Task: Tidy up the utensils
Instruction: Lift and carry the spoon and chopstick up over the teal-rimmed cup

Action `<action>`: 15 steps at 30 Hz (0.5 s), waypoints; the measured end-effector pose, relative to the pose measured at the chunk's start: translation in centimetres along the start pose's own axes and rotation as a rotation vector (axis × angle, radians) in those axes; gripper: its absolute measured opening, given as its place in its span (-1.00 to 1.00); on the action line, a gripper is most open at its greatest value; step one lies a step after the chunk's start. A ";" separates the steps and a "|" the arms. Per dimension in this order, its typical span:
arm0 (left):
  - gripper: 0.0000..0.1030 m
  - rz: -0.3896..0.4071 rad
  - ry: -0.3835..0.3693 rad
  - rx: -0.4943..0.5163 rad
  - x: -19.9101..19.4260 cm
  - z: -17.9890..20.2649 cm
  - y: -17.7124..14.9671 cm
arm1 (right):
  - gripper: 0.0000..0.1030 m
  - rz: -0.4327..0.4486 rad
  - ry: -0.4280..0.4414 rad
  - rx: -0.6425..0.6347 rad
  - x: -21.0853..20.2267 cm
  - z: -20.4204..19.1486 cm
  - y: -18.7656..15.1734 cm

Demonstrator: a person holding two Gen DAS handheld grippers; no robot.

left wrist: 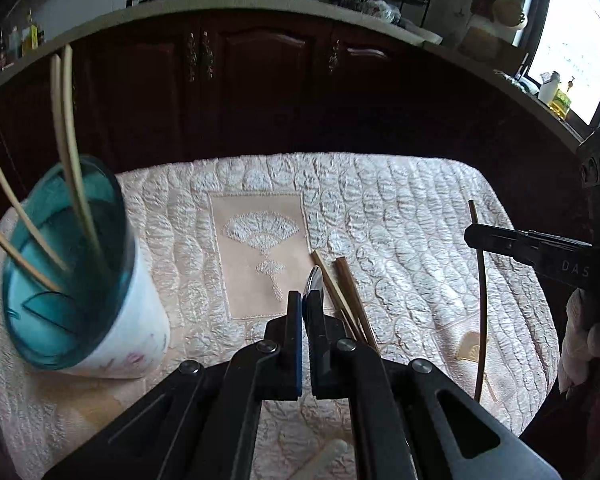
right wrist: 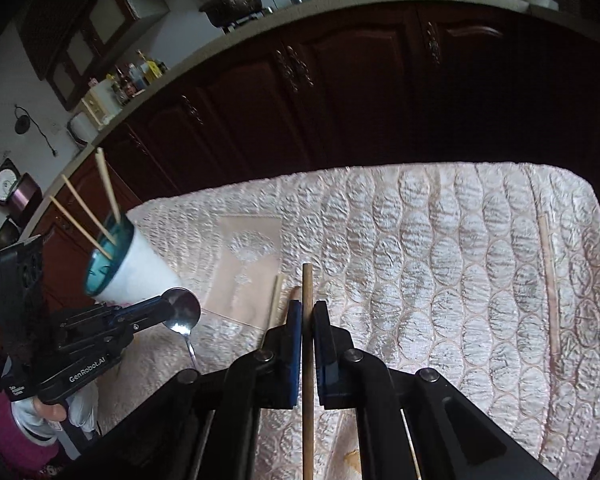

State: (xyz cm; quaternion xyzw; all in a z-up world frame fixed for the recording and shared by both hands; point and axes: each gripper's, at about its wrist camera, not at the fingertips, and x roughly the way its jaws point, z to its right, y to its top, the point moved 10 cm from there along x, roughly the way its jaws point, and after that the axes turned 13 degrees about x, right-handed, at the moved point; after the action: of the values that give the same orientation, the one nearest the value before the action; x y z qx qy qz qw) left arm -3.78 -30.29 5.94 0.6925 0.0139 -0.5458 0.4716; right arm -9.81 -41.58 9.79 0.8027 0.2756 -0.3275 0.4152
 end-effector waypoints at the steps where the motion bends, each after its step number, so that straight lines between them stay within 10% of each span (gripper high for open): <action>1: -0.95 0.014 0.002 0.005 -0.9 0.0 0.2 | -0.87 0.007 0.003 -0.007 -0.6 -0.3 0.0; 15: -0.95 0.124 0.055 0.002 -7.8 -2.5 0.8 | -0.87 0.096 0.036 -0.127 -10.2 -5.2 -1.5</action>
State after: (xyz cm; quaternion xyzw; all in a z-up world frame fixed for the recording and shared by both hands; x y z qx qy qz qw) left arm -4.64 -25.20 12.34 0.7070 -0.0165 -0.4965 0.5034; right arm -15.78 -38.16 19.11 0.7927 0.2646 -0.2745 0.4756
